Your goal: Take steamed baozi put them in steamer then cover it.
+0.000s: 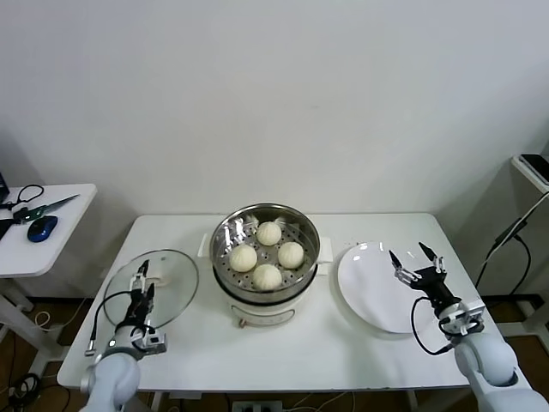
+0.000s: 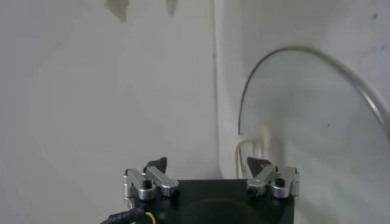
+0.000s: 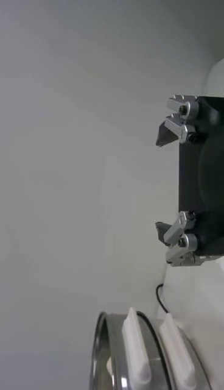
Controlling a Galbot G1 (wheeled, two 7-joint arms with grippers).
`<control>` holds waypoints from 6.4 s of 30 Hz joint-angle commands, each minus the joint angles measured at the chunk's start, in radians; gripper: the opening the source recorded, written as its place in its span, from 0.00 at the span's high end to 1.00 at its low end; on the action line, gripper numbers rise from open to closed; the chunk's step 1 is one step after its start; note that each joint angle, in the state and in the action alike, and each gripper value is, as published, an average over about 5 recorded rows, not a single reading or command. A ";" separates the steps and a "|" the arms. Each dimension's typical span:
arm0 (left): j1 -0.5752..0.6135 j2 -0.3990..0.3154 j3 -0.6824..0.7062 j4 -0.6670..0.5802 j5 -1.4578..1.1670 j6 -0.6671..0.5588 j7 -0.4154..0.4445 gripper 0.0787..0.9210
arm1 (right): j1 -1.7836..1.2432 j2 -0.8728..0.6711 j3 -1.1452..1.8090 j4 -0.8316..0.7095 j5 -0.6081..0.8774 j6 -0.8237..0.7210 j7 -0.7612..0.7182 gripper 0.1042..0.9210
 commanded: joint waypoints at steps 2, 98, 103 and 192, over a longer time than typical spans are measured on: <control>-0.144 -0.001 0.004 0.186 0.026 0.007 -0.025 0.12 | -0.010 0.020 0.013 -0.029 -0.029 0.007 -0.003 0.12; -0.429 -0.052 0.881 -0.344 0.024 0.760 0.356 0.92 | 0.131 0.038 -0.028 -0.247 -0.156 0.075 -0.049 0.12; -0.431 -0.092 0.871 -0.262 0.026 0.760 0.343 0.92 | 0.124 0.043 -0.015 -0.251 -0.164 0.079 -0.054 0.12; 0.110 0.217 0.374 -0.734 -0.573 0.476 -0.075 0.12 | 0.051 0.073 0.076 -0.138 -0.174 -0.032 -0.064 0.12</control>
